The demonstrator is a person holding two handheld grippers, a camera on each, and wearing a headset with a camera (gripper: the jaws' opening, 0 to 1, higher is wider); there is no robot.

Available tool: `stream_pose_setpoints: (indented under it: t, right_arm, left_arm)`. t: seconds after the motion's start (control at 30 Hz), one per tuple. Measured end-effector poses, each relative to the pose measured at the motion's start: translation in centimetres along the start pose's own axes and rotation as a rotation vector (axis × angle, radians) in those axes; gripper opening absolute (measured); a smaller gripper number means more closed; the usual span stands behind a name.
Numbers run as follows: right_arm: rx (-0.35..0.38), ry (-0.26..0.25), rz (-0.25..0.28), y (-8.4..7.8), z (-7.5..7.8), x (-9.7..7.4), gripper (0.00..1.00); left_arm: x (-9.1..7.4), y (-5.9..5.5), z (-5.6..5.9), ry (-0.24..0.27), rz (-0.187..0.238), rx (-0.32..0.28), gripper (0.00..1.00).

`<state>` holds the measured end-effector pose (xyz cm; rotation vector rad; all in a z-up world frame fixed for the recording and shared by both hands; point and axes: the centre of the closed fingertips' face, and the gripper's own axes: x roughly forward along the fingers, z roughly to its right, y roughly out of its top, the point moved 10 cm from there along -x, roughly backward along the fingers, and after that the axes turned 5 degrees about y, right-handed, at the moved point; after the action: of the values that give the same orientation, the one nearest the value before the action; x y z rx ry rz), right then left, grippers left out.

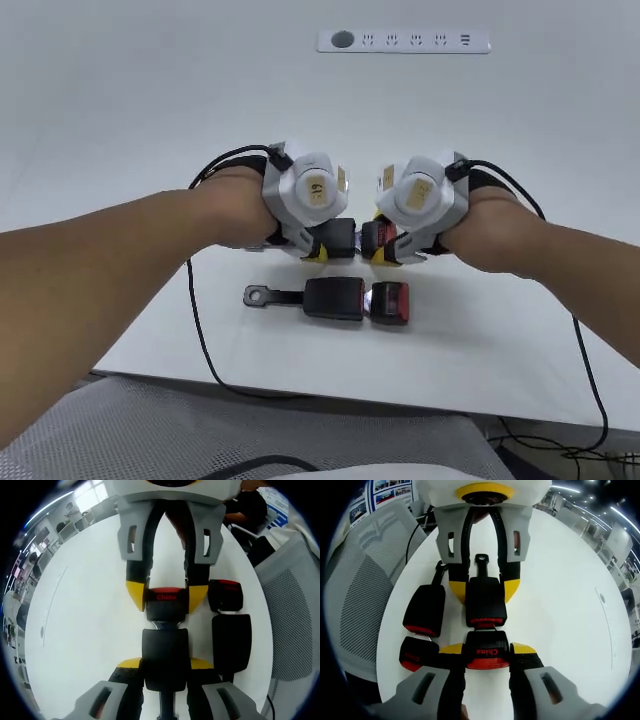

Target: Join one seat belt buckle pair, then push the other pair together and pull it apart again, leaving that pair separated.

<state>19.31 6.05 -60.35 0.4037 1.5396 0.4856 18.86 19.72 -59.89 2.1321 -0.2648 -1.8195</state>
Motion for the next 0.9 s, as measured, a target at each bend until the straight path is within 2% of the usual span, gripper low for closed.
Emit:
stream_pose_setpoints:
  t: [0.27, 0.47, 0.7, 0.83, 0.9]
  right_arm:
    - [0.004, -0.002, 0.0, -0.1, 0.0, -0.1, 0.32]
    - [0.014, -0.005, -0.014, -1.0, 0.0, -0.6, 0.33]
    - [0.023, -0.009, 0.005, -1.4, -0.1, -1.1, 0.33]
    - [0.031, -0.02, -0.004, -2.3, -0.3, -1.6, 0.34]
    - [0.046, -0.033, -0.012, -3.4, -0.5, -2.2, 0.34]
  left_arm:
    - [0.2, -0.1, -0.2, -0.001, -0.004, -0.007, 0.32]
    - [0.3, -0.1, -0.2, -0.004, -0.002, -0.015, 0.32]
    - [0.3, -0.2, -0.3, -0.004, -0.009, -0.029, 0.32]
    - [0.4, -0.3, -0.3, -0.006, -0.008, -0.026, 0.33]
    - [0.4, -0.3, -0.3, -0.004, -0.004, -0.026, 0.33]
